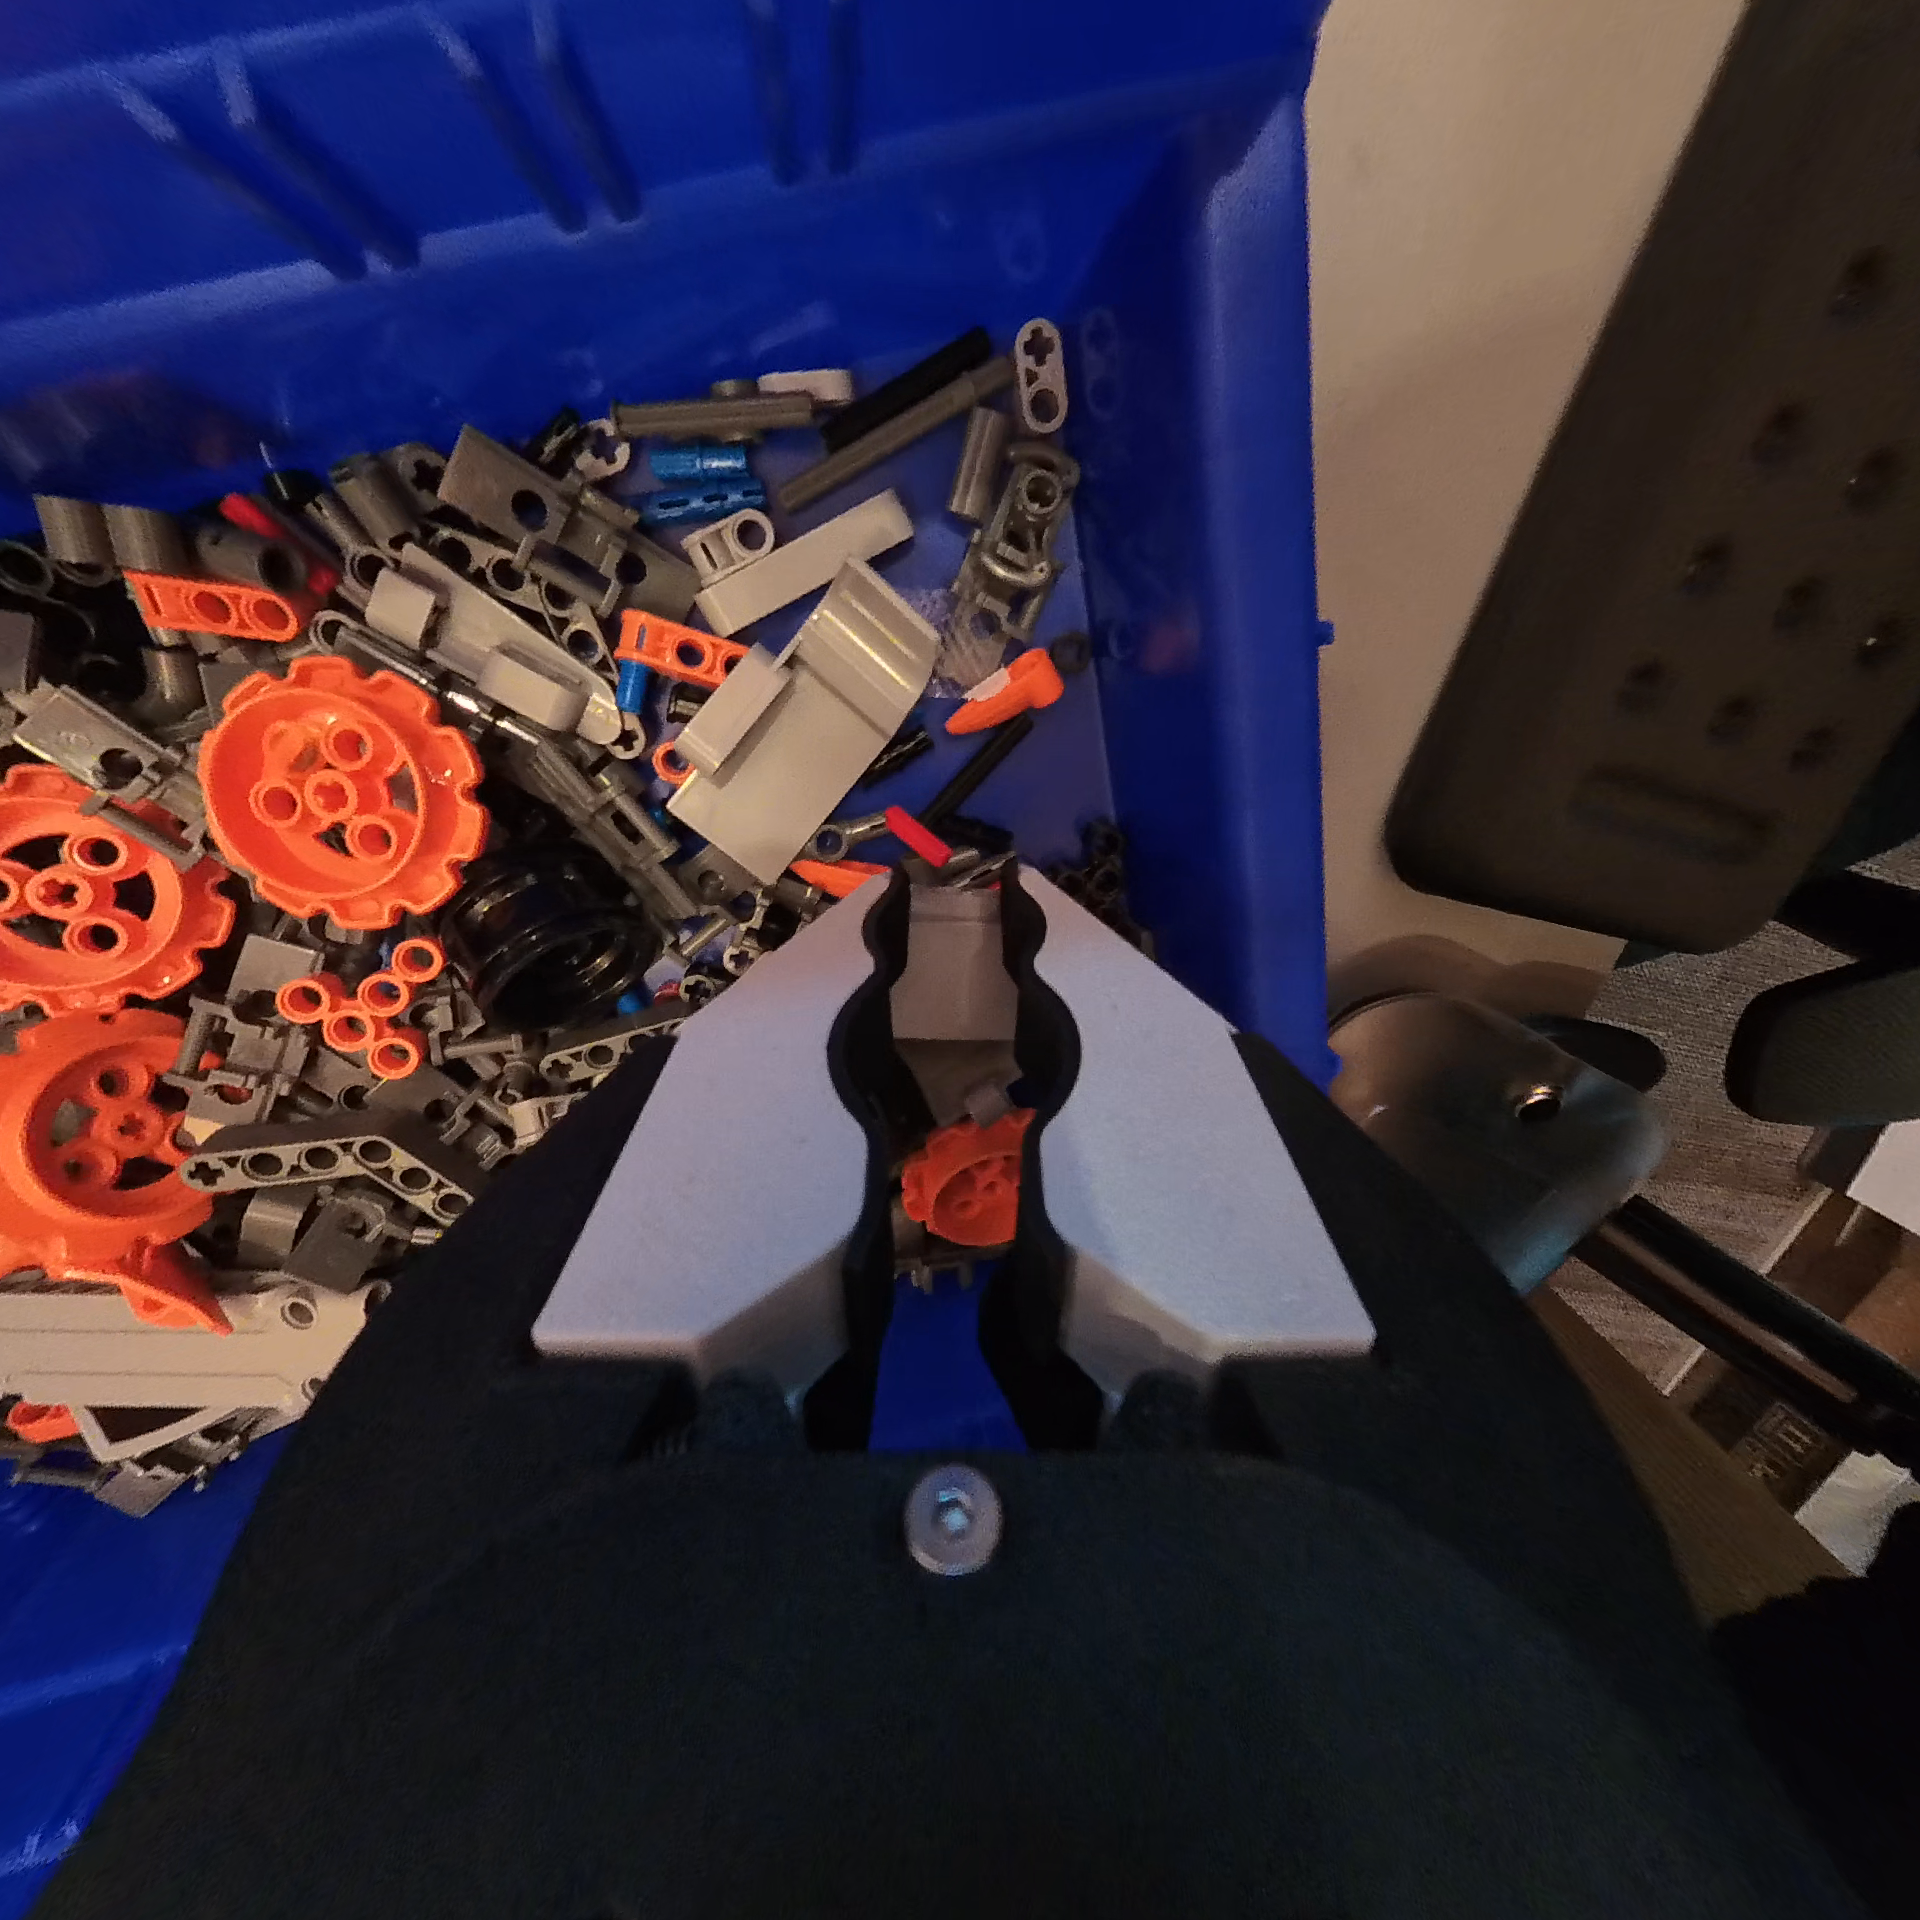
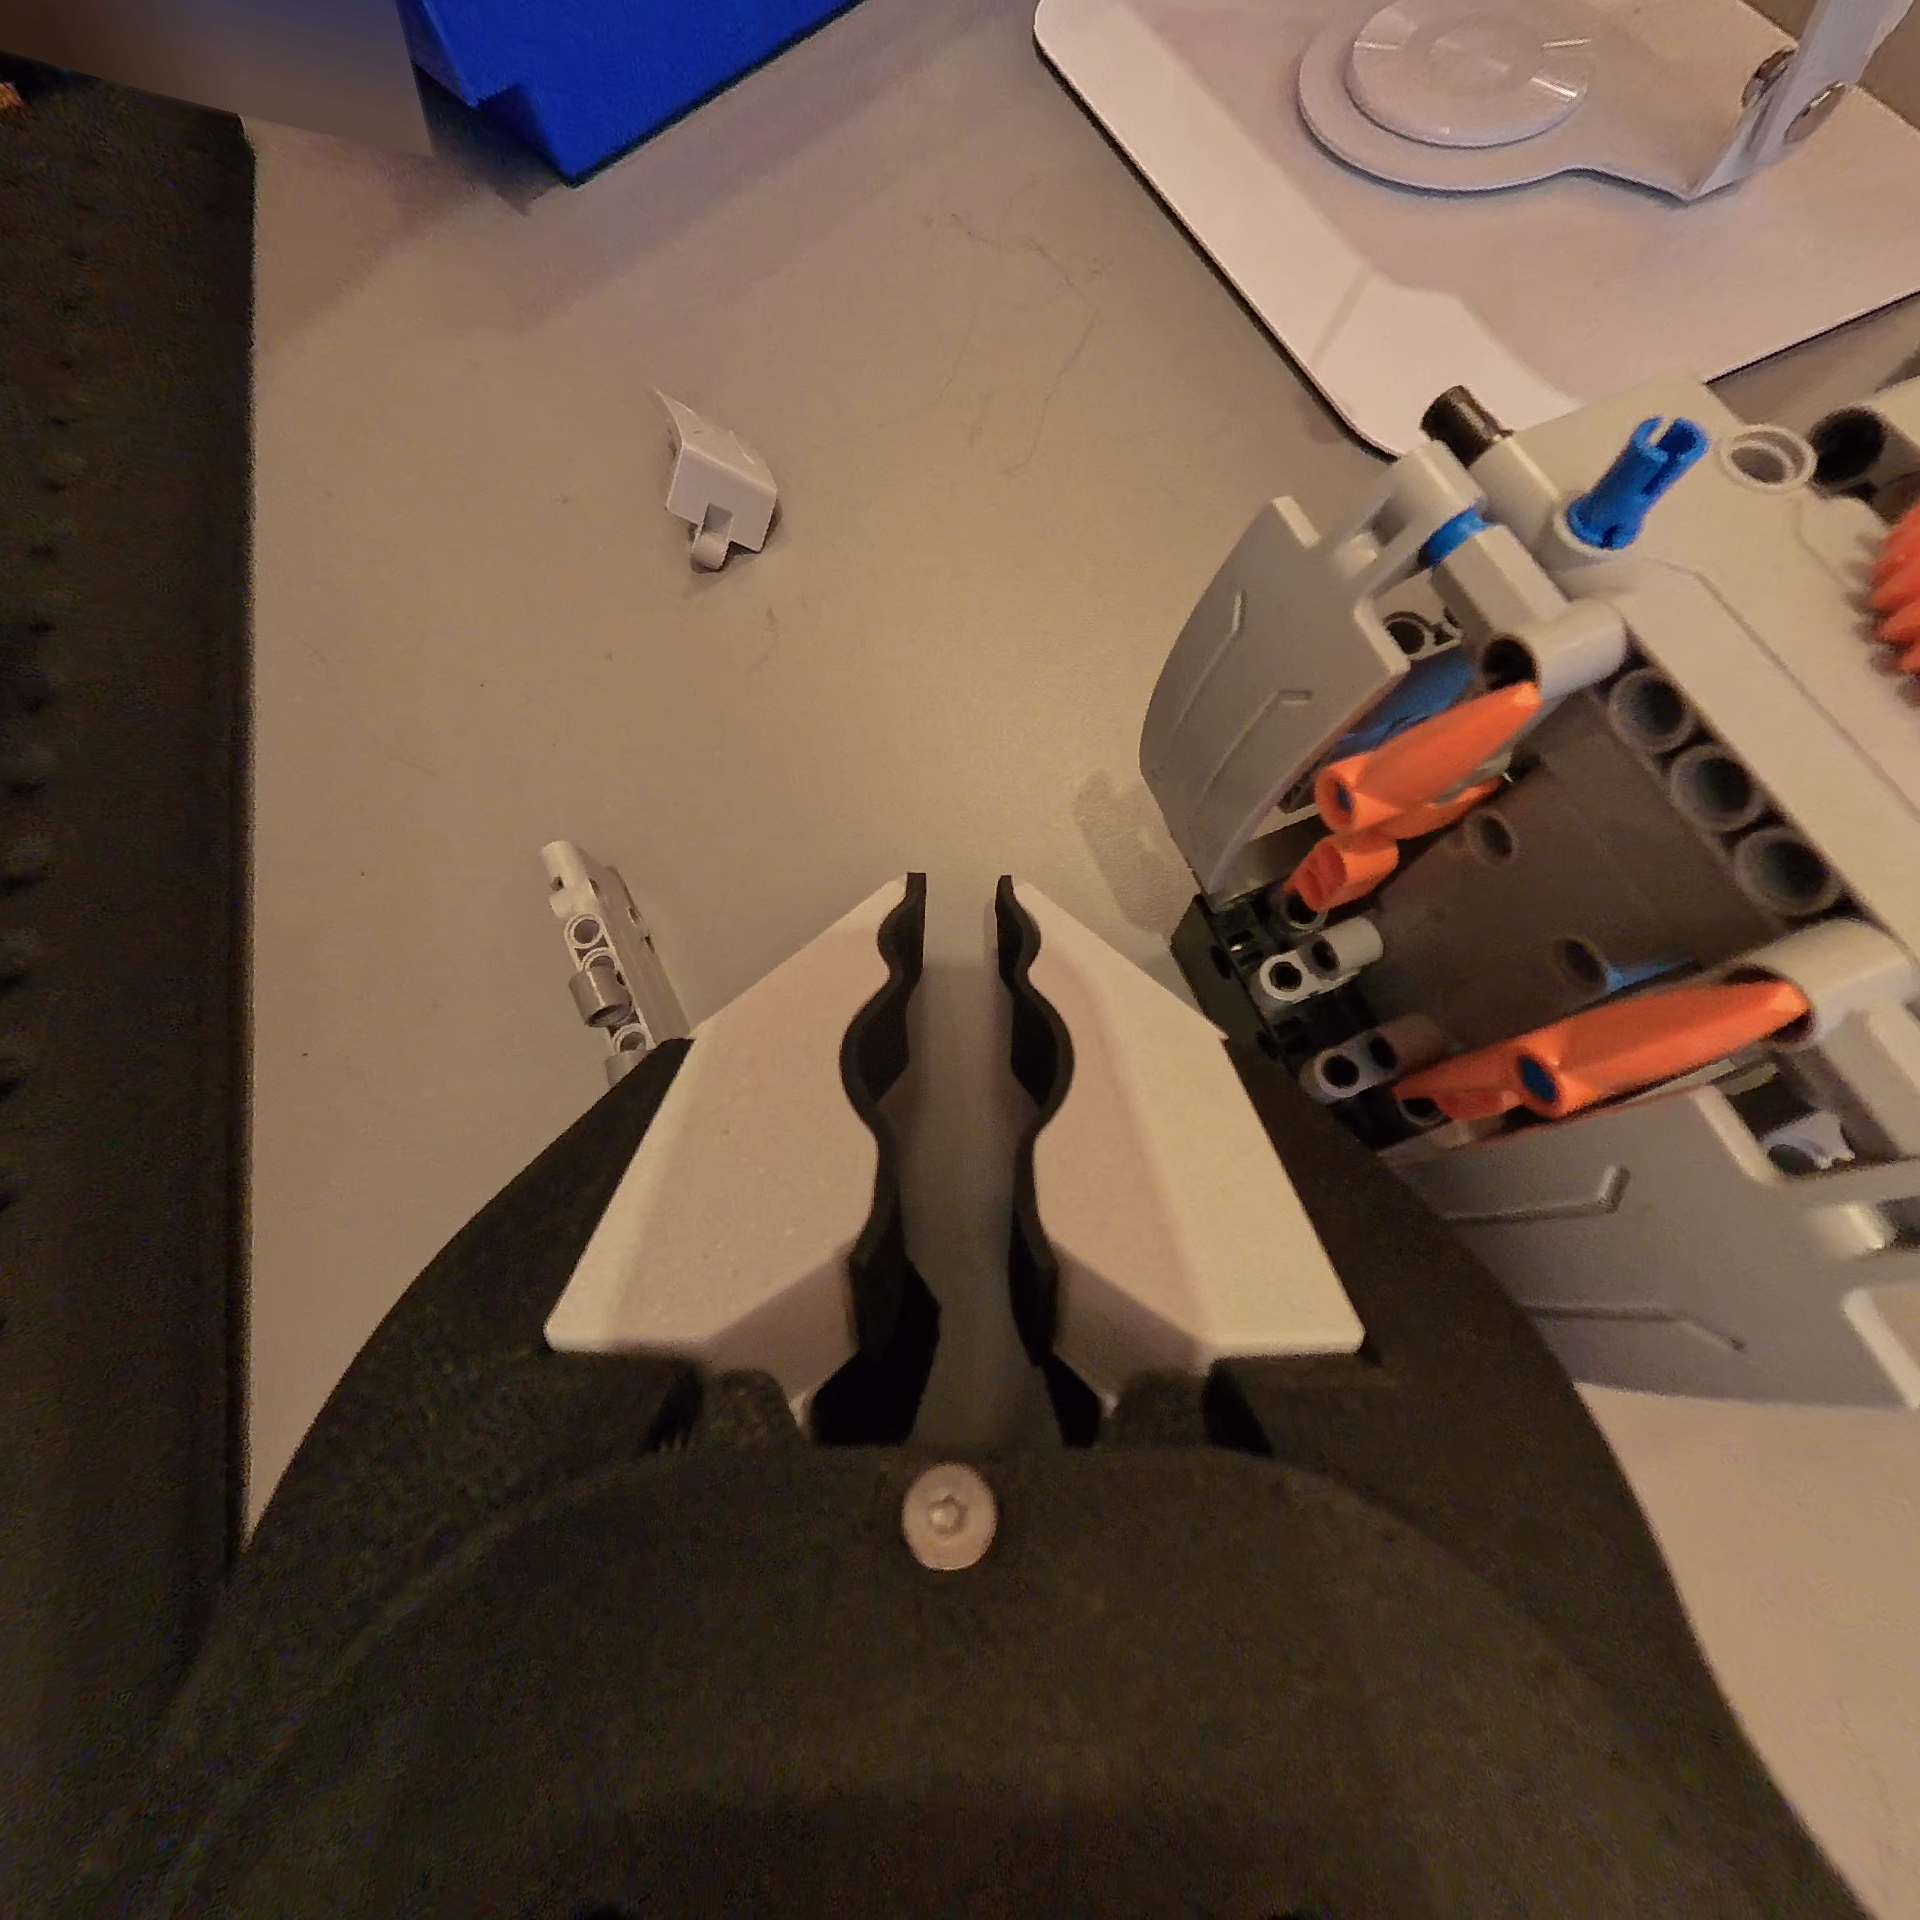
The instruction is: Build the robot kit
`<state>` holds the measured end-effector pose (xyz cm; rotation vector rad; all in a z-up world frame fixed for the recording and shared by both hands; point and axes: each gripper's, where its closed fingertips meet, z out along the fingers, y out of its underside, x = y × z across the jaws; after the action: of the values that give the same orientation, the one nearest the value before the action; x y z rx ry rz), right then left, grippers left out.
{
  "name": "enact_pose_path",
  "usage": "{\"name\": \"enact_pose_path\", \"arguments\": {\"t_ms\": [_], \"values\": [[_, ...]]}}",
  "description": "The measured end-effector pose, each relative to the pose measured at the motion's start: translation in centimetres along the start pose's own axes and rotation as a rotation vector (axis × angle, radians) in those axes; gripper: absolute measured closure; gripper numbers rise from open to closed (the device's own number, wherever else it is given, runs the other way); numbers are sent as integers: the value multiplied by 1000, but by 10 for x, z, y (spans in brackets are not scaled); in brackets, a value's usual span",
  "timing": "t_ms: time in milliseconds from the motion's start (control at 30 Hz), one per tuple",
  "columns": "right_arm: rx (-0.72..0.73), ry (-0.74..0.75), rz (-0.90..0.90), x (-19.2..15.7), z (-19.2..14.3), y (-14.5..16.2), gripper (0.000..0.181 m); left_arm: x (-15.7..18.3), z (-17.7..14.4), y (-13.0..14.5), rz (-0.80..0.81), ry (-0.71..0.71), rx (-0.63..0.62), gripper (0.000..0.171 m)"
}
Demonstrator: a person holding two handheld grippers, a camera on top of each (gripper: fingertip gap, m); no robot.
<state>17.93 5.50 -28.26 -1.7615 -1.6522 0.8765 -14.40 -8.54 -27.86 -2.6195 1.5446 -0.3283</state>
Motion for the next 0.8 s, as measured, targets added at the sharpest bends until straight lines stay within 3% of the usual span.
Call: {"name": "enact_pose_path", "arguments": {"t_ms": [233, 400, 500, 600, 800], "values": [[-1, -11, 0, -2, 0, 0, 169, 8, 12, 1, 8, 27, -64, 154], [-1, -11, 1, -2, 0, 0, 169, -23, 3, 11, -33, -123, -105, 165], [-1, -10, 3, -1, 0, 1, 169, -32, -14, 16, -54, -174, -91, 156], [0, -10, 5, -1, 0, 1, 169, -5, -23, 10, -51, -33, -29, 143], [-3, -8, 2, -1, 0, 1, 169, -2, -7, 29, -17, -64, -162, 132]]}}
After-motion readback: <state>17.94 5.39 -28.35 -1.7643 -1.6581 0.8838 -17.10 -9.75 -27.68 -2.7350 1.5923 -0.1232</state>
